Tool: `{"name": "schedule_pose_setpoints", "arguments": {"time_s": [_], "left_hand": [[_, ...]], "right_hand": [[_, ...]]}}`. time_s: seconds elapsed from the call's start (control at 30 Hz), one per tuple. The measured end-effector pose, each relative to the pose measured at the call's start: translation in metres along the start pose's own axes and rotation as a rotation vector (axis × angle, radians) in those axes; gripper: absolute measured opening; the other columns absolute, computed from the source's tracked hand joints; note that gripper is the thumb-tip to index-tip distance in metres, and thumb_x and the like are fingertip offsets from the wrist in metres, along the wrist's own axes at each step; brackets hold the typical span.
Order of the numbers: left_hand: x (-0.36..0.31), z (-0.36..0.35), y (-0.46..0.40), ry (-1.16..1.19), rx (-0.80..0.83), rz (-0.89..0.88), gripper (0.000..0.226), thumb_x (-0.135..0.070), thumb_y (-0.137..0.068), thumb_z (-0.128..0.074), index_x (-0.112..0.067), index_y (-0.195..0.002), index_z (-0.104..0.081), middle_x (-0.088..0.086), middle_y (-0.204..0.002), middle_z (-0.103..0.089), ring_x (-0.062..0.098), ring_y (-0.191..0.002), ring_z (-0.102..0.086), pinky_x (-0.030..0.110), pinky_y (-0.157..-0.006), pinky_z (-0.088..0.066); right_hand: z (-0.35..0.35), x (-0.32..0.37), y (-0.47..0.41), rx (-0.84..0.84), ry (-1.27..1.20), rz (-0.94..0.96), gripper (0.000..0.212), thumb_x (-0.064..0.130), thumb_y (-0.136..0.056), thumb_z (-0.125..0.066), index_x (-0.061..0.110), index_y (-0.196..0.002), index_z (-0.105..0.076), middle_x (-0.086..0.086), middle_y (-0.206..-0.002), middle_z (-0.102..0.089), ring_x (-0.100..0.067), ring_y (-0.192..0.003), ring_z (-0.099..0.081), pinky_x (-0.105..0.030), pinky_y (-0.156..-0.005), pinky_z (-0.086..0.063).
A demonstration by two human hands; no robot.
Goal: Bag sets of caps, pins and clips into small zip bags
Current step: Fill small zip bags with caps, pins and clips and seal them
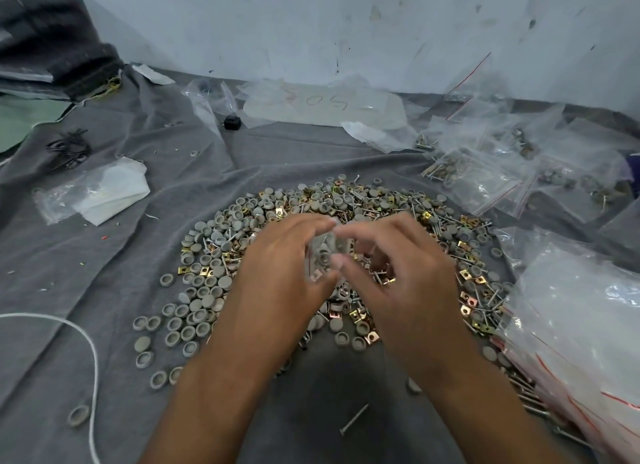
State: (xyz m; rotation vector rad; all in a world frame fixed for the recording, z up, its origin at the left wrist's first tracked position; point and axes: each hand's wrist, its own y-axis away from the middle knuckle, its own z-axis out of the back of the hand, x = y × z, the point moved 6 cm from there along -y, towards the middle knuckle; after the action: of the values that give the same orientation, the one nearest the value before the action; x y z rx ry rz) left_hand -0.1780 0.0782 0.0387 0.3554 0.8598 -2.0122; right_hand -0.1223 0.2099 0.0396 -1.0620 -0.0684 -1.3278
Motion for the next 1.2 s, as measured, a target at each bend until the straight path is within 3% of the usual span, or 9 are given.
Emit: {"name": "schedule_pose_setpoints", "arguments": {"time_s": [0.1, 0.2, 0.3, 0.37, 0.5, 0.7, 0.93, 1.07, 1.2], "left_hand": [[-0.001, 0.002, 0.000, 0.016, -0.002, 0.011, 0.051, -0.034, -0.074, -0.076, -0.023, -0.123, -0.066, -0.020, -0.114, -0.059, -0.001, -0.095, -0.053, 0.023, -0.093, -0.047], [0.005, 0.016, 0.000, 0.061, -0.124, 0.093, 0.054, -0.038, -0.076, -0.069, -0.027, -0.128, -0.061, -0.023, -0.110, -0.053, -0.002, -0.093, -0.056, 0.013, -0.079, -0.048], [0.007, 0.039, 0.004, 0.152, -0.386, 0.120, 0.046, -0.028, -0.086, -0.066, -0.024, -0.131, -0.059, -0.017, -0.115, -0.056, -0.001, -0.093, -0.059, 0.023, -0.077, -0.056], [0.004, 0.045, 0.006, 0.085, -0.449, 0.097, 0.043, -0.023, -0.089, -0.064, -0.021, -0.131, -0.059, -0.015, -0.116, -0.056, 0.000, -0.095, -0.056, 0.029, -0.083, -0.055], [0.008, 0.023, 0.001, -0.015, -0.196, 0.156, 0.044, -0.024, -0.088, -0.064, -0.025, -0.132, -0.060, -0.014, -0.119, -0.060, 0.009, -0.102, -0.055, 0.036, -0.100, -0.046], [0.011, 0.009, 0.000, -0.063, -0.053, 0.148, 0.043, -0.023, -0.086, -0.070, -0.028, -0.128, -0.062, -0.013, -0.118, -0.063, 0.005, -0.094, -0.052, 0.026, -0.094, -0.039], [0.010, 0.007, 0.002, -0.062, -0.034, 0.165, 0.046, -0.025, -0.085, -0.069, -0.027, -0.130, -0.061, -0.012, -0.121, -0.062, 0.005, -0.098, -0.052, 0.035, -0.098, -0.048], [0.008, 0.006, 0.001, -0.061, -0.029, 0.163, 0.045, -0.023, -0.084, -0.071, -0.026, -0.128, -0.062, -0.018, -0.115, -0.057, 0.004, -0.095, -0.050, 0.029, -0.096, -0.045], [0.009, 0.003, 0.001, -0.077, -0.019, 0.155, 0.045, -0.018, -0.083, -0.075, -0.025, -0.126, -0.064, -0.016, -0.114, -0.060, 0.002, -0.094, -0.047, 0.022, -0.093, -0.035]], "right_hand": [[-0.004, -0.010, -0.002, 0.033, -0.021, -0.056, 0.025, 0.027, -0.092, -0.073, 0.032, -0.116, -0.068, 0.019, -0.098, -0.054, 0.006, -0.085, -0.054, -0.005, -0.073, -0.041], [0.010, -0.037, -0.006, 0.002, 0.033, -0.171, 0.014, 0.031, -0.094, -0.070, 0.036, -0.106, -0.066, 0.022, -0.097, -0.058, 0.004, -0.085, -0.056, -0.004, -0.071, -0.042], [-0.002, -0.070, -0.001, 0.208, 0.186, -0.346, 0.016, 0.036, -0.093, -0.070, 0.038, -0.108, -0.065, 0.021, -0.104, -0.059, 0.002, -0.097, -0.056, -0.022, -0.085, -0.050], [-0.015, -0.077, 0.003, 0.333, 0.295, -0.376, 0.023, 0.040, -0.094, -0.067, 0.040, -0.117, -0.063, 0.018, -0.111, -0.055, -0.004, -0.109, -0.050, -0.028, -0.090, -0.044], [-0.029, -0.074, 0.000, 0.408, 0.386, -0.338, 0.036, 0.046, -0.094, -0.065, 0.039, -0.129, -0.058, 0.015, -0.115, -0.052, -0.007, -0.112, -0.044, -0.030, -0.097, -0.044], [-0.033, -0.069, 0.007, 0.459, 0.514, -0.317, 0.048, 0.044, -0.094, -0.066, 0.039, -0.137, -0.044, 0.014, -0.137, -0.048, -0.012, -0.127, -0.039, -0.031, -0.103, -0.038], [-0.026, -0.069, 0.006, 0.381, 0.405, -0.370, 0.029, 0.029, -0.092, -0.071, 0.038, -0.116, -0.057, 0.017, -0.114, -0.061, -0.007, -0.096, -0.059, -0.033, -0.083, -0.055], [-0.024, -0.074, 0.005, 0.323, 0.333, -0.403, 0.017, 0.024, -0.094, -0.069, 0.036, -0.105, -0.065, 0.014, -0.102, -0.067, -0.005, -0.083, -0.063, -0.033, -0.076, -0.058], [-0.015, -0.082, 0.003, 0.280, 0.130, -0.492, 0.014, 0.031, -0.090, -0.075, 0.042, -0.095, -0.067, 0.021, -0.090, -0.067, 0.005, -0.076, -0.066, -0.009, -0.059, -0.051]]}}
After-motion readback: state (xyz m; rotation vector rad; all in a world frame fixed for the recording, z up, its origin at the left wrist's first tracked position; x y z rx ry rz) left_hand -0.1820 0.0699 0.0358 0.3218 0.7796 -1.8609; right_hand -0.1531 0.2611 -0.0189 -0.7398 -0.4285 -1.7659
